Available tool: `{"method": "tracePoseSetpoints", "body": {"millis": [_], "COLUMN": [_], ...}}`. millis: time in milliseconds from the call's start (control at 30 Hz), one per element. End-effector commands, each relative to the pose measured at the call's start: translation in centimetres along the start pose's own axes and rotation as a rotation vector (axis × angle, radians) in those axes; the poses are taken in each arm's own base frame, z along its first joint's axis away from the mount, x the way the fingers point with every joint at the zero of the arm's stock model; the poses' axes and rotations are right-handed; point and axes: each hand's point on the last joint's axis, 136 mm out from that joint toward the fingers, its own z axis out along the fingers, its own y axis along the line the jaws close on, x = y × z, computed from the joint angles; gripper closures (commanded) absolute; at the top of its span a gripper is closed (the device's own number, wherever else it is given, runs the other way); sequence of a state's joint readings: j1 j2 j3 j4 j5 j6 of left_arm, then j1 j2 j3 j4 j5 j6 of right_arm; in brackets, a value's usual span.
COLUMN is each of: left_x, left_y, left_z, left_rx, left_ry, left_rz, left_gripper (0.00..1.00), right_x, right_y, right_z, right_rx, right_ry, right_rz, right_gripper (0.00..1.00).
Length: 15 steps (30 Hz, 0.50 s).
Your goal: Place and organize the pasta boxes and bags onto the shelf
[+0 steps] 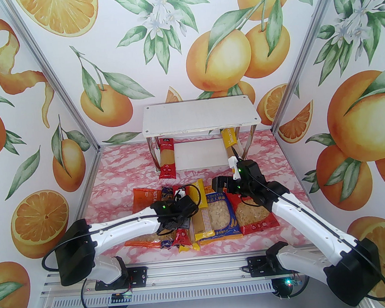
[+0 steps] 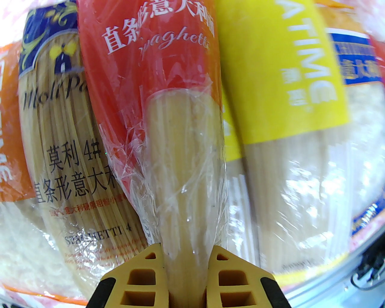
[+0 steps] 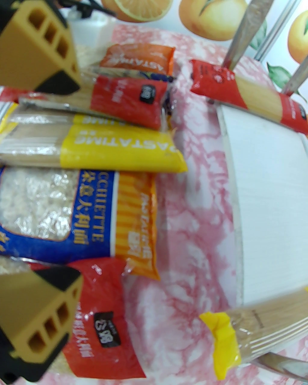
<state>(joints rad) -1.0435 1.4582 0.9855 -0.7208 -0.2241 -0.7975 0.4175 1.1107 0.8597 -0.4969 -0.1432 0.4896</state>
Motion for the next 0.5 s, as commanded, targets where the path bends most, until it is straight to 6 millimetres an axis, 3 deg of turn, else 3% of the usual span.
{"method": "tracePoseSetpoints", "body": {"millis": [0, 233, 467], "left_x": [-5.7, -11.8, -18.6], "left_y": [-2.1, -0.7, -0.4], "left_z": [-5.0, -9.0, -10.0], "left_rx": [0.146, 0.285, 0.327], "left_ry": [-0.198, -0.357, -0.477], "left_rz": [-0.01, -0.077, -0.053], "left_gripper": [1.0, 1.0, 1.0], "right_x": [-0.7, -1.1, -2.1], "right_y": [0.1, -0.1, 0.2], "right_z": [-0.5, -0.5, 0.2], "right_rx": [-0.004, 0.011, 0.024], "right_ry": [-0.034, -0.046, -0.039], "right_rz": [0.007, 0.012, 0.008], "right_gripper": [0.0, 0.0, 0.0]}}
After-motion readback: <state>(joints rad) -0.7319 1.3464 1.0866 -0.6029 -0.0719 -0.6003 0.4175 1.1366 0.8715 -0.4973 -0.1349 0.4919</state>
